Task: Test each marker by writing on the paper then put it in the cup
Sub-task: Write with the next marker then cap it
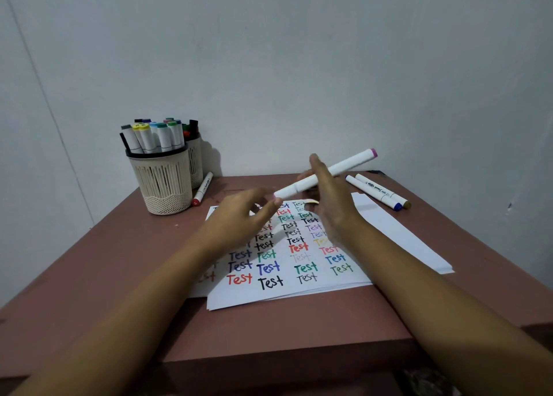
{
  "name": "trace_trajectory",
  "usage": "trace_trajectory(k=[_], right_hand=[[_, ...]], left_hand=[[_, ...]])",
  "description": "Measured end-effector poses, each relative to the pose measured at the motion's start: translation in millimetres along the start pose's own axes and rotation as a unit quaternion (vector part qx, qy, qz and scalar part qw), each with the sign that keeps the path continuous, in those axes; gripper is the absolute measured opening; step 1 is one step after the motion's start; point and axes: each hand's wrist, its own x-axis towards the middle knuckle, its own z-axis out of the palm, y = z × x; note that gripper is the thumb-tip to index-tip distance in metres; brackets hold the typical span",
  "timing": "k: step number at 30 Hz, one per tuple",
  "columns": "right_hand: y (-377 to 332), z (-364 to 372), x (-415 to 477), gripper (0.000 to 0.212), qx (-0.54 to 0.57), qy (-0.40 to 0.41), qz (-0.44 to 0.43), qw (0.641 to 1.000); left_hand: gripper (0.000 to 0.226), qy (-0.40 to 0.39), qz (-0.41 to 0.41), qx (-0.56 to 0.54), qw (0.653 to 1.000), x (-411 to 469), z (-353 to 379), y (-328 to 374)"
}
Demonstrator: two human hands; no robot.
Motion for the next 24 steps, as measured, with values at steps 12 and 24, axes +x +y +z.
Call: trace_trajectory(k=[12,24], right_hand=[[-33.3,-41.7,48.4,0.018,-0.316,0.103,0.036,0.942],[-2.7,-105.2,78.9,0.035,-0.645,0.128,-0.013,0.754]], left_hand=[[0.04,-0.084,-0.12,0.16,0.976,-3.1,-43.5,-26.4],[0.059,-0.173,-0.147,0.194,0.954,-43.5,-35.6,-63.4]])
